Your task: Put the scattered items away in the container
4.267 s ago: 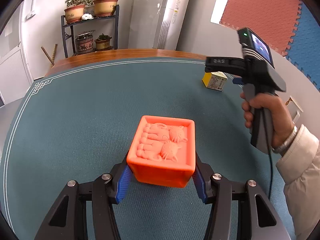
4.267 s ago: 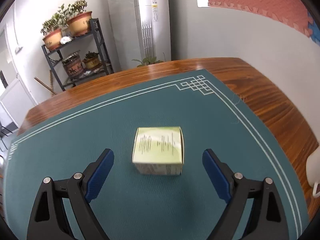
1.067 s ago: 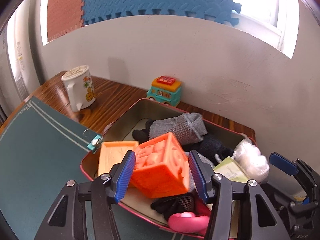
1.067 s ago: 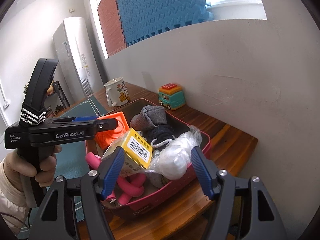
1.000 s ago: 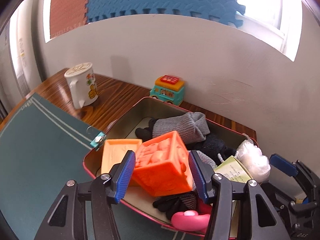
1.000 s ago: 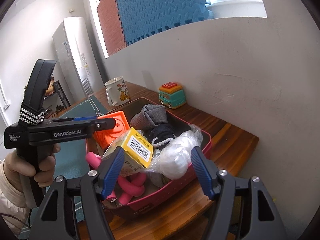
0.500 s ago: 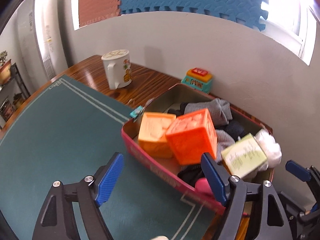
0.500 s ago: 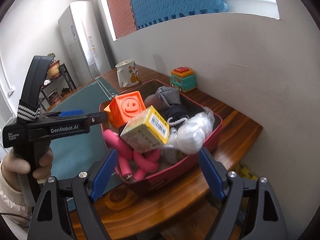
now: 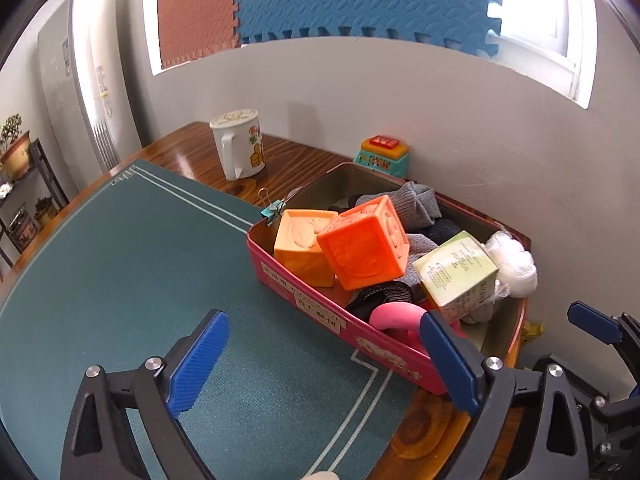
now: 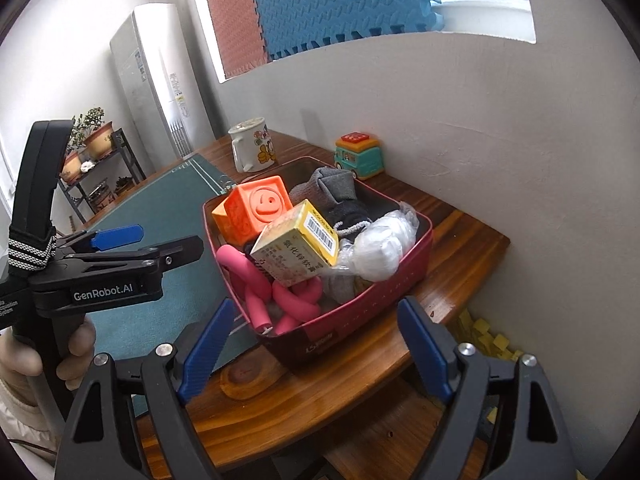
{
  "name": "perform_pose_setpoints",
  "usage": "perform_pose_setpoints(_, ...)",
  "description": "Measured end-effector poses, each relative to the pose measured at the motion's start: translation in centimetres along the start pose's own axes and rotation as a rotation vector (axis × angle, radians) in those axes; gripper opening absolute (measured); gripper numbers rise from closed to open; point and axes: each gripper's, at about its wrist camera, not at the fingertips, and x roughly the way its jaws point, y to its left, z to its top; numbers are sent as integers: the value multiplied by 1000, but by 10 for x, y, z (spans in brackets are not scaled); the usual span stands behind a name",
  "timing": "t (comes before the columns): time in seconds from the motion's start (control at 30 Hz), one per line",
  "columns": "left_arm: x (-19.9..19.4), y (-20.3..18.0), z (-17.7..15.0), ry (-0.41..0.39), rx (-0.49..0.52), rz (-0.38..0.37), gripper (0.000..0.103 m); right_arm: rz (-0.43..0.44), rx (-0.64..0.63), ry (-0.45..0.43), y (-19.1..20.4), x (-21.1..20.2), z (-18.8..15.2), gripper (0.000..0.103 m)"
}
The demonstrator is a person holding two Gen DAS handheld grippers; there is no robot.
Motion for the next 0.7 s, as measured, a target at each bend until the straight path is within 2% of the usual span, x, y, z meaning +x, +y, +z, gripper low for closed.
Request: perform_pose_setpoints(0.7, -13, -7, -3, -15, 31, -28, 98, -38, -20, -25, 9, -10, -2, 86)
